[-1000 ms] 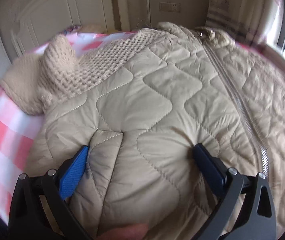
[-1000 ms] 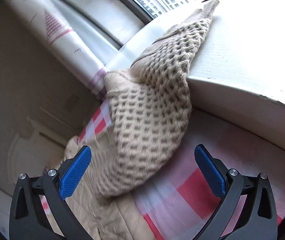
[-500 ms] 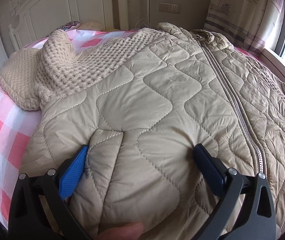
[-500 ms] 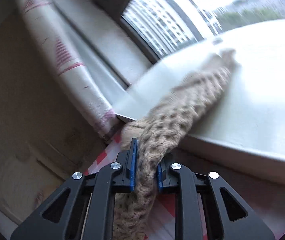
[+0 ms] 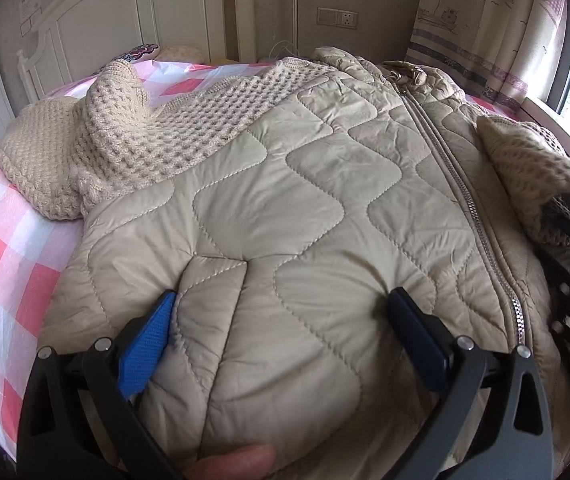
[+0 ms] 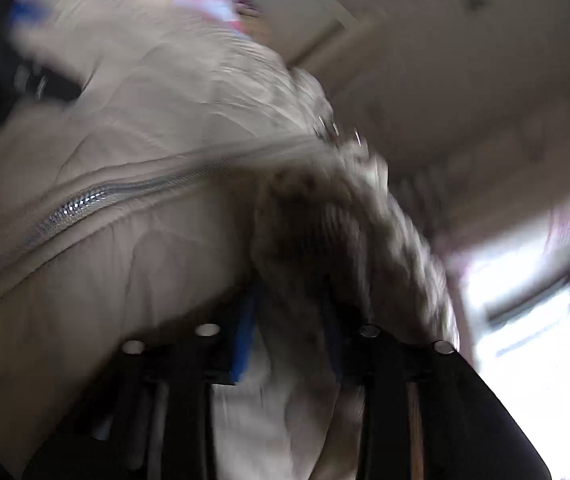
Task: Fold large clothes
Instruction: 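Grasp the knitted sleeve cuff on the window sill with the right gripper, then fold the knitted sleeve across the jacket body with the right gripper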
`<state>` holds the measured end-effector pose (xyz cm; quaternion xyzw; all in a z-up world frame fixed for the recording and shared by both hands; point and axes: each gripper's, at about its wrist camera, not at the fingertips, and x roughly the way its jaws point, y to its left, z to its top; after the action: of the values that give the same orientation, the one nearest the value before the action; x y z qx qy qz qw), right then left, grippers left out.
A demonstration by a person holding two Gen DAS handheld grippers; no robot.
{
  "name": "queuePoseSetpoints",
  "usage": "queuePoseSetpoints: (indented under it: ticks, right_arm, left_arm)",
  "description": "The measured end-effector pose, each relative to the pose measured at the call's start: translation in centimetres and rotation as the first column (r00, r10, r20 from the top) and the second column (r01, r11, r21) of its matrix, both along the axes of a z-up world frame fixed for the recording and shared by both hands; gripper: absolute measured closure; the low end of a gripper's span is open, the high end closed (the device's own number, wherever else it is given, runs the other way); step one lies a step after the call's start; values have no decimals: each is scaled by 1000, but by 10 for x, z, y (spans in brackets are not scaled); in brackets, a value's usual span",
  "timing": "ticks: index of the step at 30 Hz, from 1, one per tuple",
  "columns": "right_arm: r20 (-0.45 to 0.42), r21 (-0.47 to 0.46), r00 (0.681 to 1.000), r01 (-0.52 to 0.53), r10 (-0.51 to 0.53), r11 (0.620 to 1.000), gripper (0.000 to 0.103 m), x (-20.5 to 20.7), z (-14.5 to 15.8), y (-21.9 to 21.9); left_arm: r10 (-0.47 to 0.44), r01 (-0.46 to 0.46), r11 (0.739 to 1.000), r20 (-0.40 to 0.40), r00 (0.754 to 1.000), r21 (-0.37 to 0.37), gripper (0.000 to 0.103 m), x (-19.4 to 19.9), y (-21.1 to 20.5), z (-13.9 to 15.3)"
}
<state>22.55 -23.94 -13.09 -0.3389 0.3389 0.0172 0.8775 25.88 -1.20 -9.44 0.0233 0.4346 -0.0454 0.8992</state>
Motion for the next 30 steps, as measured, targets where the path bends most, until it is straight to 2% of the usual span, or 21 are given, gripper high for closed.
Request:
queuePoseSetpoints:
  ticks: [1,2,3,4,6,7,9,11,13,15,16,17,19,20,23,24,25,26,27,28,30]
  right_arm:
    - [-2,103,999,33,-33,994,32,-8,10,-13]
    - [-6,221,998,60,-60,974,16,-18,20,-27]
    - [-17,357,996,88,-88,930,15,-27,29,-46]
    - [-46,525,992,123,-117,842,15,-38,36,-69]
    - [-155,789,976,217,-155,574,15,-55,31,-106]
    - [-214,858,963,267,-166,438,15,-55,23,-124]
    - [-278,918,938,323,-208,229,18,-51,11,-152]
    - [-290,935,915,333,-279,120,19,-49,10,-168]
    - [-321,943,895,333,-310,-15,19,-50,6,-182]
    - [-379,925,867,339,-324,-175,20,-47,-1,-197]
    - [-394,916,853,333,-343,-224,31,-50,-4,-205]
    - [-412,907,827,334,-383,-255,56,-54,-6,-209]
    - [-408,913,792,345,-454,-218,87,-57,-2,-204]
    - [-370,929,791,330,-487,-169,87,-51,9,-196]
    - [-112,972,844,204,-525,119,87,-29,71,-161]
    - [10,963,858,130,-514,236,87,-20,102,-143]
    - [87,946,876,77,-475,315,87,-5,122,-124]
    - [165,915,911,2,-377,404,83,10,147,-96]
    - [216,882,949,-88,-232,463,81,26,166,-63]
    - [239,854,966,-160,-100,495,80,34,177,-34]
    - [281,794,954,-294,109,532,24,35,191,12]
  left_arm:
    - [0,0,1000,0,1000,2,2,0,0,0]
    - [0,0,1000,0,1000,5,2,0,0,0]
    - [0,0,1000,1,1000,4,2,-1,1,0]
    - [0,0,1000,1,1000,2,2,-1,1,0]
    - [0,0,1000,1,1000,1,2,-1,1,0]
    - [0,0,1000,1,1000,3,2,-1,1,0]
    - [0,0,1000,1,1000,3,2,-1,1,0]
    - [0,0,1000,1,1000,3,2,-1,1,0]
    - [0,0,1000,1,1000,2,2,-1,1,0]
    - [-1,1,1000,4,1000,-1,2,-1,2,0]
    - [-1,1,1000,4,1000,-3,2,-1,2,1]
    - [-1,1,1000,5,1000,-6,2,-1,2,1]
    - [-1,1,1000,6,1000,-13,2,-2,4,1]
    - [-1,1,1000,8,1000,-16,2,-1,4,2]
    - [-2,2,1000,9,1000,-18,2,-3,5,1]
    - [-2,2,1000,8,1000,-15,2,-2,4,1]
    - [-2,2,1000,9,1000,-15,2,-3,4,1]
    - [-2,2,1000,9,1000,-16,2,-3,4,1]
    - [-2,2,1000,9,1000,-19,2,-3,5,1]
    - [-2,2,1000,9,1000,-20,2,-2,5,1]
    - [-2,2,1000,10,1000,-23,2,-3,5,1]
